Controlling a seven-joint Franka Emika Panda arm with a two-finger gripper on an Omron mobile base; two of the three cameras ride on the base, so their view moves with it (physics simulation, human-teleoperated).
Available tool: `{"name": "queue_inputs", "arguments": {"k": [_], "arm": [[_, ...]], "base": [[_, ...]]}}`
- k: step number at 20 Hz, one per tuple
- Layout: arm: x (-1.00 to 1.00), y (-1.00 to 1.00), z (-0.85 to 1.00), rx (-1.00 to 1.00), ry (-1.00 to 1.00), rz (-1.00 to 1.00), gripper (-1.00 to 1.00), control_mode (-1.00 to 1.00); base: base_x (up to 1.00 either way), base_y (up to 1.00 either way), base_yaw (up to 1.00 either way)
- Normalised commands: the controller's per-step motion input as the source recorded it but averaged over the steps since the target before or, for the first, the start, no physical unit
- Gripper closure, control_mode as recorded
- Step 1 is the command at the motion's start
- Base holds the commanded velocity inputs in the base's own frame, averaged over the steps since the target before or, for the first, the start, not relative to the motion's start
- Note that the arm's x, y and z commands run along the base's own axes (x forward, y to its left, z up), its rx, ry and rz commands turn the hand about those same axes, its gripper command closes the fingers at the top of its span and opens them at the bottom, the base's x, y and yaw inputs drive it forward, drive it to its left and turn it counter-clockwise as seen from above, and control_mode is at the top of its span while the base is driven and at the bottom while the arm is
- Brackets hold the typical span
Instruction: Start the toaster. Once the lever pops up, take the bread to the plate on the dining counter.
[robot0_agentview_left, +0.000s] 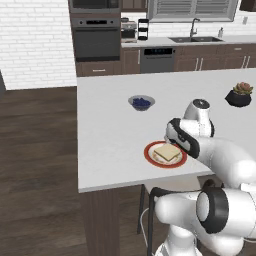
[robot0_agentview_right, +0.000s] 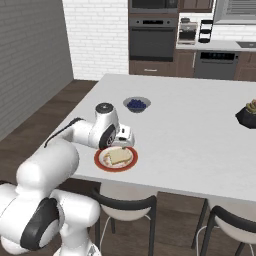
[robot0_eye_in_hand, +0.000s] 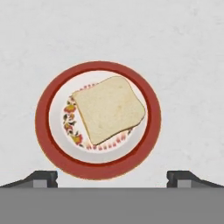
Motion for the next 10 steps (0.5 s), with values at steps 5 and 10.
{"name": "queue_inputs", "arguments": {"k": [5, 10], "arm": [[-0.52, 0.0, 0.53, 0.13, -0.14, 0.02, -1.0, -1.0], [-0.34, 0.0, 0.55, 0.12, -0.13, 0.0, -1.0, -1.0]], "base": [[0.0, 0.0, 0.0], [0.0, 0.0, 0.0]]}}
